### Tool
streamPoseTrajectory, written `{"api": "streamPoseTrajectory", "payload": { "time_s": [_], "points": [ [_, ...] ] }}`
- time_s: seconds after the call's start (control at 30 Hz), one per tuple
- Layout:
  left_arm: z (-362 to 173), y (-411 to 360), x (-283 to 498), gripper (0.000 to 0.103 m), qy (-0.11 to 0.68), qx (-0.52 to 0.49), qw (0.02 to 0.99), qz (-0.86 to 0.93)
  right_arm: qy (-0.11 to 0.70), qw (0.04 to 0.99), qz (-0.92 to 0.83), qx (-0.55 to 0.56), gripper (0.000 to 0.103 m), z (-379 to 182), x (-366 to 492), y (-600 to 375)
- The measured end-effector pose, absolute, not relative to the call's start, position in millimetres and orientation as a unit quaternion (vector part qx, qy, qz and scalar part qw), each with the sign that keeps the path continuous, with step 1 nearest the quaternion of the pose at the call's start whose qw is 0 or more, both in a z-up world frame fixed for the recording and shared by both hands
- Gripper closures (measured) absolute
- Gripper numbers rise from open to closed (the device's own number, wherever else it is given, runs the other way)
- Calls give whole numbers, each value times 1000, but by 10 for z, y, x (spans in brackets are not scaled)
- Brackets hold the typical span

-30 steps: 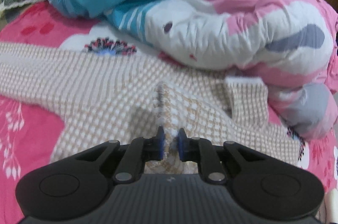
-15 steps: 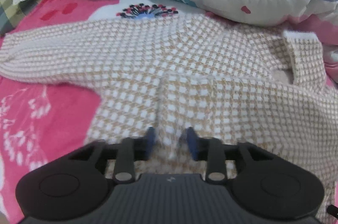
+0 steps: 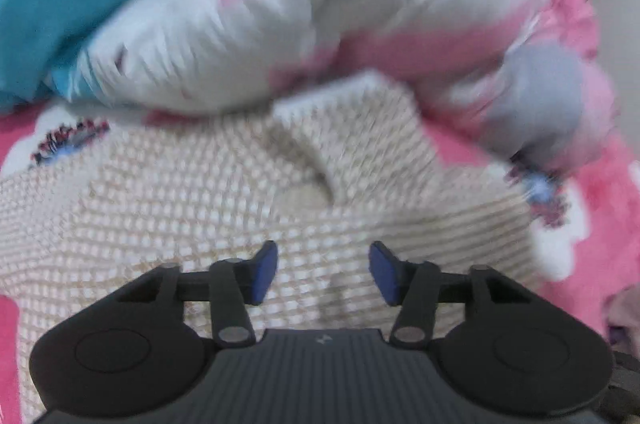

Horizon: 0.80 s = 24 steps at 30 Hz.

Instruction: Fold clothes

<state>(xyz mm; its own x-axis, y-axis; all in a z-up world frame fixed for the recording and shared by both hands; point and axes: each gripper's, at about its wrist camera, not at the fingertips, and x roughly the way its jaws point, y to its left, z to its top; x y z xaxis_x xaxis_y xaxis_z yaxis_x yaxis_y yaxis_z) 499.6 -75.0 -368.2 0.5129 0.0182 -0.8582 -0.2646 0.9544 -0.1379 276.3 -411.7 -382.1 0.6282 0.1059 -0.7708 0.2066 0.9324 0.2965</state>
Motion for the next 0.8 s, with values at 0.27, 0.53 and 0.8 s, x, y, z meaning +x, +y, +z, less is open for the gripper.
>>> {"api": "streamPoseTrajectory", "payload": {
  "time_s": [0.27,0.53,0.8],
  "points": [
    [-3558,-1328,5625,41,485,-126,865,-21,401,869,-69,281,100,-3881,2454,-4464],
    [-4003,-2220,6375,63,554,-19,824,-119,425,877,13,225,71,-4081,2672,-4152],
    [-4238,-1962,6406,92,528,-112,836,-100,392,883,-17,257,97,-4071,2368,-4112]
  ]
}}
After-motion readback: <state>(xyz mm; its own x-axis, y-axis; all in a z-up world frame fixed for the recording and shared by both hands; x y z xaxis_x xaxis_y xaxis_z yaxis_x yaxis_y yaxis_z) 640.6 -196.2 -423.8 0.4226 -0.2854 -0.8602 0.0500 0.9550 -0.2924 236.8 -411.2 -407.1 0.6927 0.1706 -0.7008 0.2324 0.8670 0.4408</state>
